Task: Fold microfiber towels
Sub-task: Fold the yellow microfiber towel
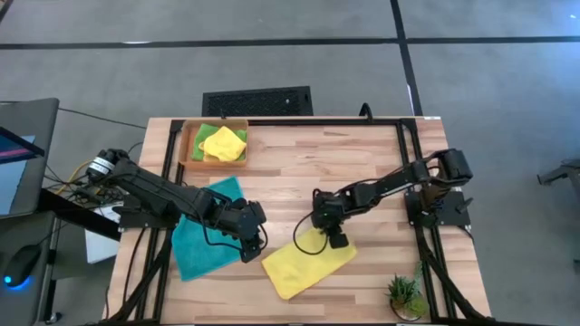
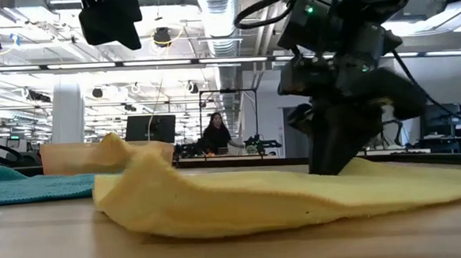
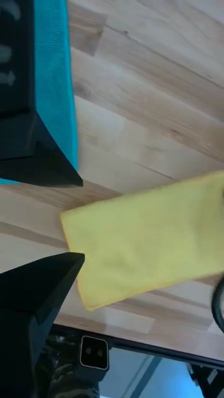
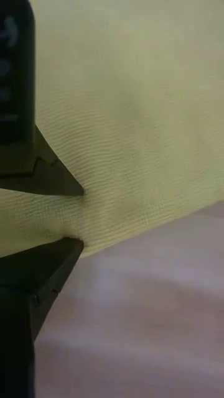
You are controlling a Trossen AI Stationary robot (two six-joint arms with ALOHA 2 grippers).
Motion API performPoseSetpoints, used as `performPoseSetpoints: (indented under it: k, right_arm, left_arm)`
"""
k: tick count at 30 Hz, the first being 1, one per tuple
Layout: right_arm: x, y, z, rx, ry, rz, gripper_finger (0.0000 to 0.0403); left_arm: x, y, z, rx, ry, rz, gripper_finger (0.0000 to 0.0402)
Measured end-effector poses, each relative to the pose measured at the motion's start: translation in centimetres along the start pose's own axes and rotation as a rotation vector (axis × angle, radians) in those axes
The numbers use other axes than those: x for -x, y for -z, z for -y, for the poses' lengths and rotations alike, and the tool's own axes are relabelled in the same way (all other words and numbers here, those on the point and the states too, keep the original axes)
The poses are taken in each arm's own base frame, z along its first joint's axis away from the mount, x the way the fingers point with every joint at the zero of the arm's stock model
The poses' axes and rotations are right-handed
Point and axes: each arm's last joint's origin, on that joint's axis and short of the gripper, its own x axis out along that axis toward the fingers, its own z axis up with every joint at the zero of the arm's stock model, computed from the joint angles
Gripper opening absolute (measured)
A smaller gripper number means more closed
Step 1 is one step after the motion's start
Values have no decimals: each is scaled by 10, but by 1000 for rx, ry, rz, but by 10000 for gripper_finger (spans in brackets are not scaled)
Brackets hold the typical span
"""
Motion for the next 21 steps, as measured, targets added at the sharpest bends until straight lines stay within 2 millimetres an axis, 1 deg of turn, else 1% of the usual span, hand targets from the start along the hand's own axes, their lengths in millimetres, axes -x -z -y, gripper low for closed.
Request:
performPoseSetpoints:
  k: [2, 6, 16, 21]
  right_arm:
    - [6, -3, 6, -12, 49, 17, 154]
    - [11, -3, 20, -54, 131, 3, 154]
    - [21, 10, 65, -191, 268, -31, 154]
    - [27, 15, 78, -234, 286, -34, 154]
  left_arm:
    - [0, 0, 0, 0, 0, 0, 174]
    - [0, 0, 0, 0, -2, -2, 174]
    - [0, 0, -2, 0, -34, 8, 174]
    - [0, 0, -3, -1, -56, 27, 174]
